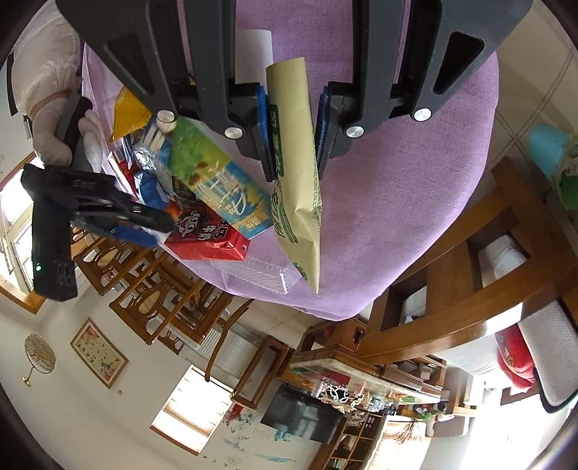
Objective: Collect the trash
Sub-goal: 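Grasp the beige sachet with the left tool while the right tool grasps the red milk box, then carry both items to the black bin and open both tools to drop them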
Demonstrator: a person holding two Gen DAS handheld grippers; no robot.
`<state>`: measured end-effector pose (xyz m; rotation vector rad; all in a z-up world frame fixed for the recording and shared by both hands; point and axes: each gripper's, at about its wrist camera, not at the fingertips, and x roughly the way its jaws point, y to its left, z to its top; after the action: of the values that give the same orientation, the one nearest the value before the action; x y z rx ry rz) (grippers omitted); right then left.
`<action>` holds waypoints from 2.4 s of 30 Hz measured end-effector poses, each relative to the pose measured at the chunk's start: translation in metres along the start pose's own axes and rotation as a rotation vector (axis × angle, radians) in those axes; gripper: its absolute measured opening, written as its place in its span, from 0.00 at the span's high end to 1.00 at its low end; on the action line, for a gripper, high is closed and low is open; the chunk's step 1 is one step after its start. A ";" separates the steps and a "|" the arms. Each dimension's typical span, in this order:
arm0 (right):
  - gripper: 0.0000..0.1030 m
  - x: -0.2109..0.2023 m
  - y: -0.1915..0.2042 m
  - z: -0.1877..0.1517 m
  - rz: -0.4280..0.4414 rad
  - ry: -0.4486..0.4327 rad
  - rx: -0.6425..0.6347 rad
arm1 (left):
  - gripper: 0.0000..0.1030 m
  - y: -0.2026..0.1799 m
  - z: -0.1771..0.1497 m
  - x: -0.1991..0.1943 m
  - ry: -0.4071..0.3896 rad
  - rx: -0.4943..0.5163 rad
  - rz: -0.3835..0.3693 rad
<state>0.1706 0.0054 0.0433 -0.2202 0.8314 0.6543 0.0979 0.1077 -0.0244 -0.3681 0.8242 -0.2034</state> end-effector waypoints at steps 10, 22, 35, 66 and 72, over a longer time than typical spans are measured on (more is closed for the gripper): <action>0.07 0.031 0.016 0.025 0.080 0.085 -0.317 | 0.79 -0.006 0.002 0.011 0.017 0.020 0.007; 0.67 0.020 0.027 0.000 0.158 0.055 -0.228 | 0.84 -0.003 -0.002 0.015 0.000 0.002 0.001; 0.67 -0.125 0.004 -0.068 0.263 -0.288 0.141 | 0.84 -0.051 -0.014 -0.039 -0.128 0.042 -0.083; 0.66 -0.316 -0.266 -0.433 -0.383 -0.367 0.810 | 0.84 -0.482 -0.116 0.167 0.308 0.486 -0.468; 0.71 -0.302 -0.272 -0.434 -0.369 -0.341 0.819 | 0.84 -0.484 -0.127 0.200 0.380 0.509 -0.372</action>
<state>-0.0771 -0.5291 -0.0388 0.4639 0.6452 -0.0307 0.1196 -0.4306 -0.0474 0.0064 1.0351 -0.8324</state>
